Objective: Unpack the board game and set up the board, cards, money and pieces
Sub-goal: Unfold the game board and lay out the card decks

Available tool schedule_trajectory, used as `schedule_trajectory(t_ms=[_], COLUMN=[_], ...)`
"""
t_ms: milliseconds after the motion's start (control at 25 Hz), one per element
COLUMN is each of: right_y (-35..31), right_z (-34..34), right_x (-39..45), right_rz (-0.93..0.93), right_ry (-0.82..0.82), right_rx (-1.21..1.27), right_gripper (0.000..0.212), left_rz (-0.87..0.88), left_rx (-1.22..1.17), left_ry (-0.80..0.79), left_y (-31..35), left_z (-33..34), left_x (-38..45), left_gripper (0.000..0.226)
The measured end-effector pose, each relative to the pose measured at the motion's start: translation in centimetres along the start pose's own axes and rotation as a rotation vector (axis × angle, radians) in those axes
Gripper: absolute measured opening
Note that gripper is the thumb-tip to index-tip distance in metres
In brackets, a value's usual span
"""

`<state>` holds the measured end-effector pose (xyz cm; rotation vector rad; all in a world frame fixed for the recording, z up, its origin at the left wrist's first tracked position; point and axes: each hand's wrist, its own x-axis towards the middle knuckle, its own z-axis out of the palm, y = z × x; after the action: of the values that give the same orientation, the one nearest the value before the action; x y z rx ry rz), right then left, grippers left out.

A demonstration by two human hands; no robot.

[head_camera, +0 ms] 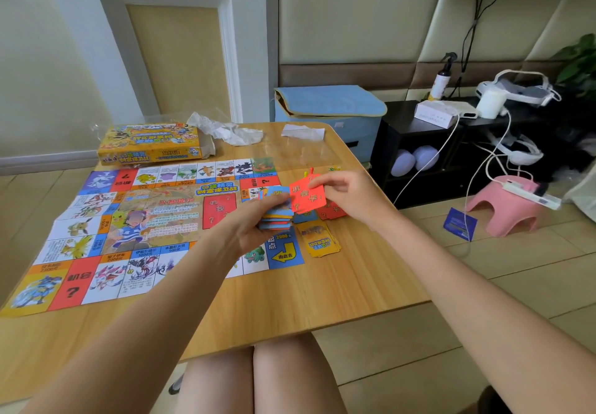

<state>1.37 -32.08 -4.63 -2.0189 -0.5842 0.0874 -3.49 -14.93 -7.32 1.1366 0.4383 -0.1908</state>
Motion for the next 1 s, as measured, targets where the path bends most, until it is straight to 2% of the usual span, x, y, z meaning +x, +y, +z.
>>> schedule_trajectory(t_ms=[120,200,320,520,640,800,920,1000], right_y=[0.4,0.4,0.7,3.1,4.9,5.4,5.9,6.4], right_z=[0.6,0.8,1.0,0.2,0.3,1.3,1.7,1.9], right_x=[0.0,-0.1,-0.1,0.6,0.4,0.7,1.2,1.4], right_rz=[0.03,0.103,0.195,0.384,0.478,0.405,0.363,0.354], right_ry=[0.016,0.025,0.075,0.271,0.321,0.382,0.407,0.398], right_rx=[0.01,0.207,0.348,0.361,0.227,0.103,-0.053,-0.177], right_gripper=[0.032,0.022,0.027,0.017,0.012,0.003,0.023,0.026], left_rz=[0.053,0.13,0.244,0.193,0.165,0.137,0.136,0.089], left_rx=[0.025,0.015,0.012,0.082,0.066,0.061,0.098,0.094], left_ry=[0.006,0.057,0.107,0.136,0.183,0.134,0.11,0.119], left_y=[-0.5,-0.5,0.0,-0.7,-0.5,-0.5,-0.4,-0.5], left_z=[0.7,1.0,2.0,3.2,2.5,2.1,2.1,2.4], left_x=[0.0,0.6,0.9,1.0,1.1,1.3,1.6,1.5], left_gripper=[0.008,0.013,0.012,0.013,0.017,0.018,0.02,0.016])
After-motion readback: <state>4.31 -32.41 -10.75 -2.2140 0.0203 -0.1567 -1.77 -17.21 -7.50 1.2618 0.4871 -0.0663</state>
